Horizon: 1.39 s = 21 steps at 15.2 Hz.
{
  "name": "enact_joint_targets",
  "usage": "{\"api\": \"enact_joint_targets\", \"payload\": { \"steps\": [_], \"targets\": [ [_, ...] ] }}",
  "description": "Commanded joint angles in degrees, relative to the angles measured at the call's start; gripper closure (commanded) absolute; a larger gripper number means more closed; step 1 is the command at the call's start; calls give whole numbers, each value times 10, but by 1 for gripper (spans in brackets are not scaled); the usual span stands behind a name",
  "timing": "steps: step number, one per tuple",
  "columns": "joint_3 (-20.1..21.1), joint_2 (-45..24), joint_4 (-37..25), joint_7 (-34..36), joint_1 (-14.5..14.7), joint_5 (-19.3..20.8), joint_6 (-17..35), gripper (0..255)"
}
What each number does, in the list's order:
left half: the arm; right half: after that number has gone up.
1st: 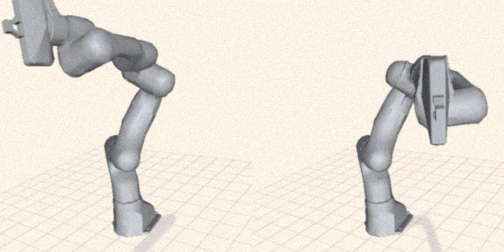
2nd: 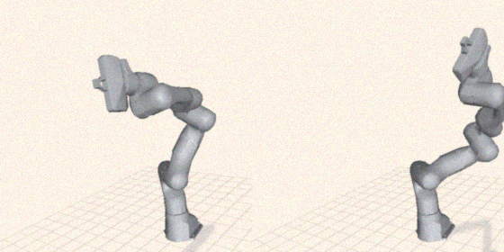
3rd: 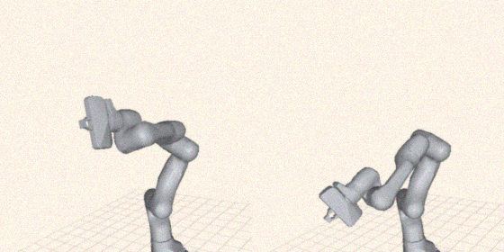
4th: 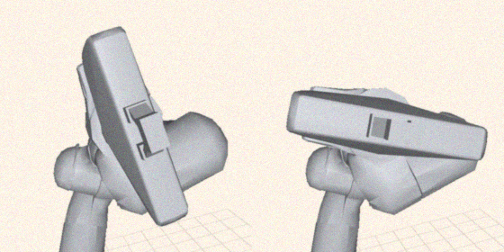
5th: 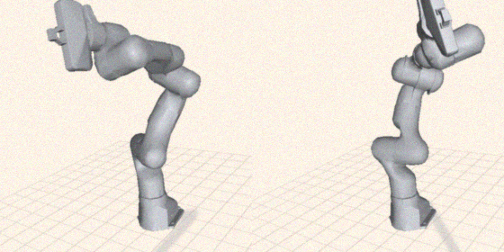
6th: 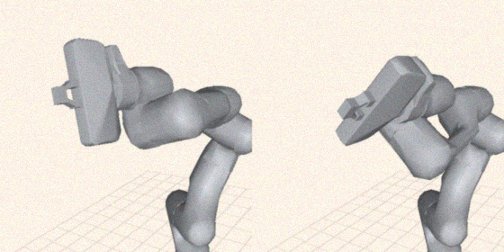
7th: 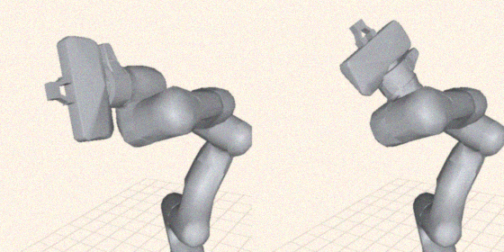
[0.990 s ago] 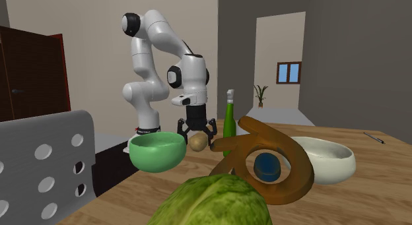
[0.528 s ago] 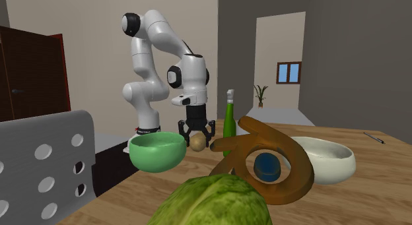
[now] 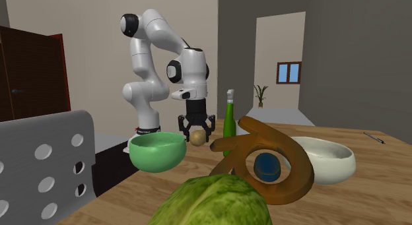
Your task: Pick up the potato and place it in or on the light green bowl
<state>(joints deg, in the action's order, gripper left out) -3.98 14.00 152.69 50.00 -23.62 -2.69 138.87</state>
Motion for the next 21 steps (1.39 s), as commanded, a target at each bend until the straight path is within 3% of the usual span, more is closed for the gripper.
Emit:
{"api": "enact_joint_targets", "payload": {
  "steps": [1,21],
  "targets": [
    [1,14,-5,3,0,2,-19,255],
    [6,108,-91,16,-5,12,-199,255]
  ]
}}
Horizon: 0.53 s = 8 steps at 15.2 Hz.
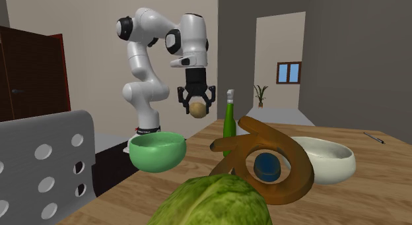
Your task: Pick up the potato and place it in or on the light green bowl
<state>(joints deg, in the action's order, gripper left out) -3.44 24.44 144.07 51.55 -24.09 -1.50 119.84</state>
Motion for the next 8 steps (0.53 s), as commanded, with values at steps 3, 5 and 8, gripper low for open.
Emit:
{"api": "enact_joint_targets", "payload": {
  "steps": [3,5,8],
  "targets": [
    [1,12,-22,2,0,1,-34,255],
    [1,17,-33,3,0,1,-51,255],
    [-9,16,-46,-11,-7,6,-63,255]
  ]
}}
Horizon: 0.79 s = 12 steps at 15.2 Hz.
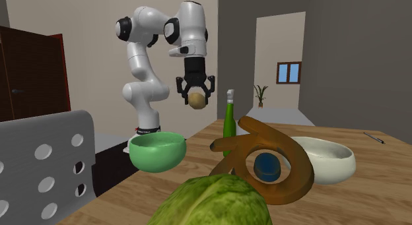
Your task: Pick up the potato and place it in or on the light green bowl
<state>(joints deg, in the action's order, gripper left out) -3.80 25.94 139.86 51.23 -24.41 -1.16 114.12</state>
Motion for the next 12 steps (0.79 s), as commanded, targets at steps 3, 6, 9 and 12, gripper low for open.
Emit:
{"api": "enact_joint_targets", "payload": {
  "steps": [3,6,9,12],
  "targets": [
    [-38,-15,-19,-50,-21,16,-6,255],
    [-69,-36,-40,-92,-38,26,-6,255],
    [-100,-63,-67,-135,-53,32,-7,255],
    [-130,-95,-100,-179,-66,34,-8,255]
  ]
}}
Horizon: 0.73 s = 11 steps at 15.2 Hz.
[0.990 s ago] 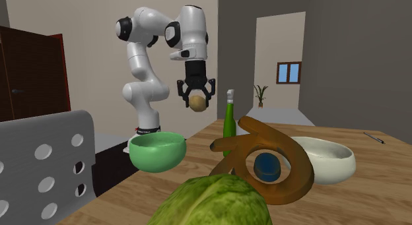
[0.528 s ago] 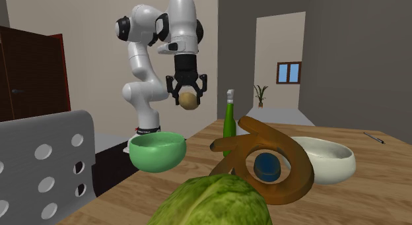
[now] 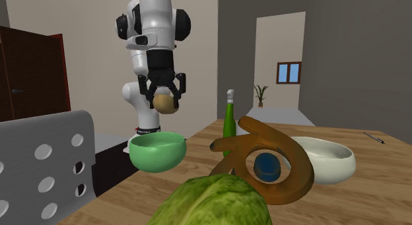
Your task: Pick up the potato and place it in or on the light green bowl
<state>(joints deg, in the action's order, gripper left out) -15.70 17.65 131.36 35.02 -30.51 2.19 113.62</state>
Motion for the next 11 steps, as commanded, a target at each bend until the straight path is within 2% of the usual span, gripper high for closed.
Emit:
{"api": "enact_joint_targets", "payload": {
  "steps": [1,11],
  "targets": [
    [-25,-30,-33,-39,-11,-1,-4,255],
    [-32,-58,20,-48,-11,-7,75,255]
  ]
}}
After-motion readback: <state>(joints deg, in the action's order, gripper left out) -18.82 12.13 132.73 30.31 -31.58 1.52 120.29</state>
